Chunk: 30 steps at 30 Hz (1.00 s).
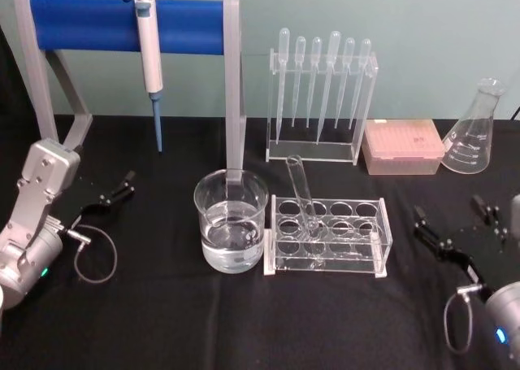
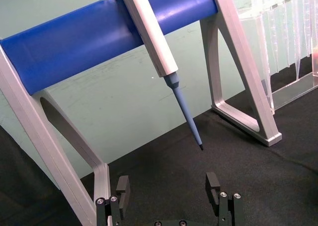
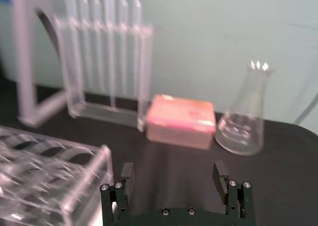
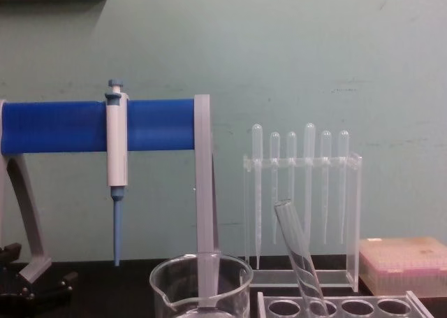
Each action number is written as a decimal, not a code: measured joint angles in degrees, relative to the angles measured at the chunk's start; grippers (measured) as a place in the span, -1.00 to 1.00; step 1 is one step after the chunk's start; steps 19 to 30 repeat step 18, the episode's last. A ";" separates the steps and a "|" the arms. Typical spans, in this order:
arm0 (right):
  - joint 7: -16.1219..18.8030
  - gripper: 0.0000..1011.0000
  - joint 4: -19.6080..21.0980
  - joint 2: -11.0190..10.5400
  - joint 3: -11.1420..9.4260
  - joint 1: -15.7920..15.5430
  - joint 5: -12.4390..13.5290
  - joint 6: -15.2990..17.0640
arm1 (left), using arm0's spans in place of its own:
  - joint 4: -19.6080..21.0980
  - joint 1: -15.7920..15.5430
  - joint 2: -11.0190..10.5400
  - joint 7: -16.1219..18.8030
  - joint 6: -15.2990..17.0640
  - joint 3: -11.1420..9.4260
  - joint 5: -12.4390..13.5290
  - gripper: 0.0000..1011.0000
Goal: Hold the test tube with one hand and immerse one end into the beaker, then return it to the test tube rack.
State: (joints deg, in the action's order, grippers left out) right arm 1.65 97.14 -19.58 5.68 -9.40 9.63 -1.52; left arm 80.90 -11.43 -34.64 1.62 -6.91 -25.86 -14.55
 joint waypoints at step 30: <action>-2.89 0.98 -5.22 1.52 1.10 1.46 -5.74 -2.31 | 0.00 0.00 0.00 0.00 0.00 0.00 0.00 0.98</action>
